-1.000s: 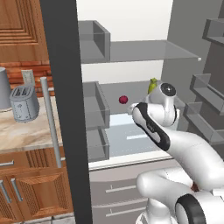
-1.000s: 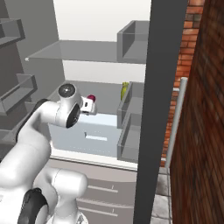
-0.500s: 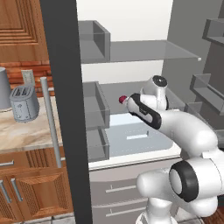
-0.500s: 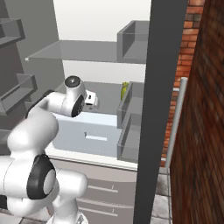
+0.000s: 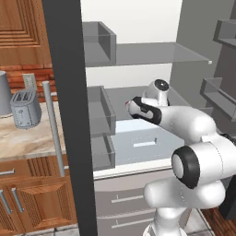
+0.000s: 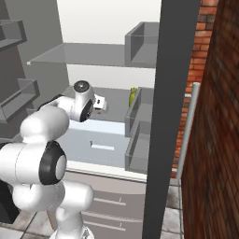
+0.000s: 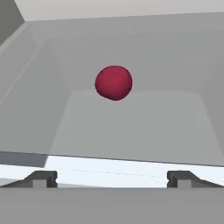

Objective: Move the radish and lemonade from the second highest shelf to the top shelf to make space. Then, place the pitcher from the counter on the cleared second highest shelf.

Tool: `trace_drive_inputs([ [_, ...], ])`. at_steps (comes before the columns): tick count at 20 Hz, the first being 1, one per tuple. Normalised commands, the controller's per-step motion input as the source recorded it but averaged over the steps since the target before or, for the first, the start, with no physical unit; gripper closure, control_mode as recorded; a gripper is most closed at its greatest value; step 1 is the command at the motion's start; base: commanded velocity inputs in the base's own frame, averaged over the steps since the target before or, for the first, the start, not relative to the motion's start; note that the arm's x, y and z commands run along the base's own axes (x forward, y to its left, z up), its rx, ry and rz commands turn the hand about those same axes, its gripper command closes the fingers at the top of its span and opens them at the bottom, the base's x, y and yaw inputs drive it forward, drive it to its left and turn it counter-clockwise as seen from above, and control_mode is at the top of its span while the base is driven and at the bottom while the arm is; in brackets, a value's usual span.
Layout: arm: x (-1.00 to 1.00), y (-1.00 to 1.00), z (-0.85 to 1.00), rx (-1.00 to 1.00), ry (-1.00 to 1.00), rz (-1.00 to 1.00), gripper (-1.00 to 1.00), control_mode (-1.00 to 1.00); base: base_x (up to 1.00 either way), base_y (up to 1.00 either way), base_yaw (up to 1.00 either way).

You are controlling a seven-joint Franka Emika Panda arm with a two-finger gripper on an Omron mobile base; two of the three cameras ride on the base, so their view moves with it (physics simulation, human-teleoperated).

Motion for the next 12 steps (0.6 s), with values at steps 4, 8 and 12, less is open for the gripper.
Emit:
trace_drive_inputs([
  [4,0.47,0.02,-0.16,0.0,-0.02,0.0,-1.0,-1.0,0.0,0.0,0.0],
  [8,0.47,0.03,-0.16,0.0,-0.01,0.0,-1.0,-1.0,0.0,0.0,0.0],
  [12,0.45,0.03,-0.16,0.0,0.0,0.0,-1.0,-1.0,0.0,0.0,0.0],
])
